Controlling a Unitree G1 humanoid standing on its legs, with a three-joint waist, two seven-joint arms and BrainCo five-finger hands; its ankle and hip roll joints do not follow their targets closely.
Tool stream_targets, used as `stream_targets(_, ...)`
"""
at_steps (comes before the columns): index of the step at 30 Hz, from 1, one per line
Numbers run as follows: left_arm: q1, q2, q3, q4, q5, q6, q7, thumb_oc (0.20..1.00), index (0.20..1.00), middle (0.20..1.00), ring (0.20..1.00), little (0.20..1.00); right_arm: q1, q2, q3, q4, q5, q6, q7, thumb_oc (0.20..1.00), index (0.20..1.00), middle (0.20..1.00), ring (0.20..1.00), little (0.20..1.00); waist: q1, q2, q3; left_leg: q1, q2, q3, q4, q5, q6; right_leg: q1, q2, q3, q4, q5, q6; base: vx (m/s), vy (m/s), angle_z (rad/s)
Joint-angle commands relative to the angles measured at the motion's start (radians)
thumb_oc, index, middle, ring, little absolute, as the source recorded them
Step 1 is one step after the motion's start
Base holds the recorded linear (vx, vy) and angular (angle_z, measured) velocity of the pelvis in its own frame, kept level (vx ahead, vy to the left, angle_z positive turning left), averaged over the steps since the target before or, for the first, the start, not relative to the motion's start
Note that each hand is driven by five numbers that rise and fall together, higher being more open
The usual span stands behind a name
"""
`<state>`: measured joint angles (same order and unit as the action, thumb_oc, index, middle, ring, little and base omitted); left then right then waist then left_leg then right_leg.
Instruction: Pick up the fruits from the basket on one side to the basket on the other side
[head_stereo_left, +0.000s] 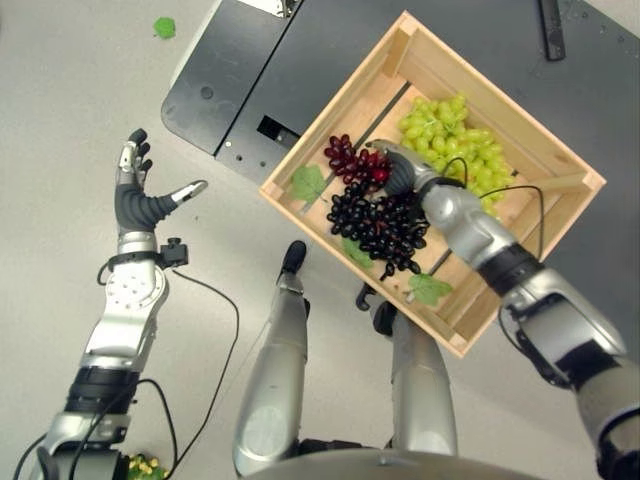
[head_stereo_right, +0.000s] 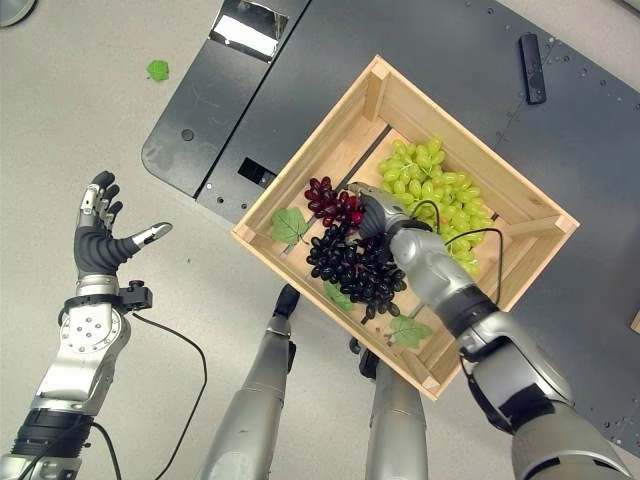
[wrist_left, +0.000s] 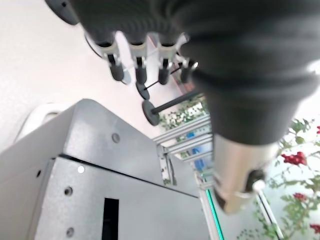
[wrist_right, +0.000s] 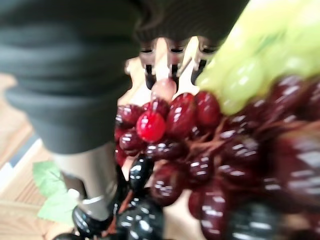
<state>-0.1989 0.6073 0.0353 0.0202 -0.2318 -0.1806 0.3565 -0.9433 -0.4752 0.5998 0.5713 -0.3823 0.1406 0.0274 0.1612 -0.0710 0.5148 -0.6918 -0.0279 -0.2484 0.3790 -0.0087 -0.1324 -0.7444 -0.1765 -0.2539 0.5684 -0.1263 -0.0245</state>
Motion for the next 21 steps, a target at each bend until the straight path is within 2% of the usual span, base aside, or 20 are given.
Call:
stream_targets(1, -0.013, 0.014, 0.021, -0.066, -0.028, -0.011, 0.038, 1.000, 1.000, 1.000, 1.000, 1.000, -0.004, 0.027, 0.060, 0.087, -0.024, 0.044, 0.008, 1.000, 1.000, 1.000, 1.000, 1.000, 0.019, -0.006, 0.005, 0.020, -0.038, 0.063, 0.021, -0.058, 0.115, 0.095, -0.001, 0.019, -0.073, 0.018, 0.090, 0.00, 0.000, 0.00)
stream_targets(4, -0.022, 0.022, 0.019, -0.072, -0.021, -0.004, 0.037, 1.000, 1.000, 1.000, 1.000, 1.000, -0.040, 0.065, 0.077, 0.214, -0.029, 0.068, 0.005, 1.000, 1.000, 1.000, 1.000, 1.000, 0.028, -0.010, 0.005, 0.031, -0.036, 0.061, -0.002, -0.051, 0.115, 0.106, 0.001, 0.015, -0.094, 0.029, 0.092, 0.00, 0.000, 0.00)
stream_targets(9, -0.039, 0.032, 0.010, -0.069, -0.019, 0.004, 0.036, 1.000, 1.000, 1.000, 1.000, 1.000, -0.074, 0.070, 0.108, 0.273, -0.048, 0.075, 0.017, 1.000, 1.000, 1.000, 1.000, 1.000, 0.033, -0.021, 0.005, 0.041, -0.034, 0.059, -0.015, -0.048, 0.117, 0.116, 0.003, 0.017, -0.109, 0.037, 0.096, 0.00, 0.000, 0.00)
stream_targets(10, -0.039, 0.032, 0.010, -0.070, -0.019, 0.004, 0.036, 1.000, 1.000, 1.000, 1.000, 1.000, -0.074, 0.070, 0.108, 0.273, -0.048, 0.075, 0.017, 0.947, 0.947, 0.947, 0.947, 0.947, 0.033, -0.021, 0.005, 0.041, -0.034, 0.059, -0.015, -0.048, 0.117, 0.116, 0.003, 0.017, -0.109, 0.037, 0.096, 0.00, 0.000, 0.00)
stream_targets(11, -0.038, 0.031, 0.013, -0.068, -0.017, 0.004, 0.036, 1.000, 1.000, 1.000, 1.000, 1.000, -0.078, 0.064, 0.120, 0.272, -0.060, 0.074, 0.032, 0.548, 0.548, 0.548, 0.548, 0.548, 0.033, -0.024, 0.005, 0.041, -0.035, 0.061, -0.011, -0.051, 0.118, 0.117, 0.003, 0.019, -0.107, 0.038, 0.096, 0.00, 0.000, 0.00)
stream_targets(12, -0.037, 0.030, 0.015, -0.069, -0.015, 0.005, 0.035, 1.000, 1.000, 1.000, 1.000, 1.000, -0.079, 0.060, 0.125, 0.272, -0.066, 0.074, 0.040, 0.200, 0.200, 0.200, 0.200, 0.200, 0.034, -0.026, 0.005, 0.041, -0.035, 0.061, -0.009, -0.053, 0.119, 0.117, 0.003, 0.019, -0.105, 0.038, 0.096, 0.00, 0.000, 0.00)
stream_targets(21, -0.025, 0.018, 0.030, -0.076, -0.007, 0.001, 0.032, 1.000, 1.000, 1.000, 1.000, 1.000, -0.059, 0.014, 0.120, 0.233, -0.083, 0.058, 0.063, 0.200, 0.200, 0.200, 0.200, 0.200, 0.027, -0.035, 0.005, 0.054, -0.032, 0.066, -0.015, -0.056, 0.121, 0.124, 0.005, 0.028, -0.115, 0.039, 0.097, 0.00, 0.000, 0.00)
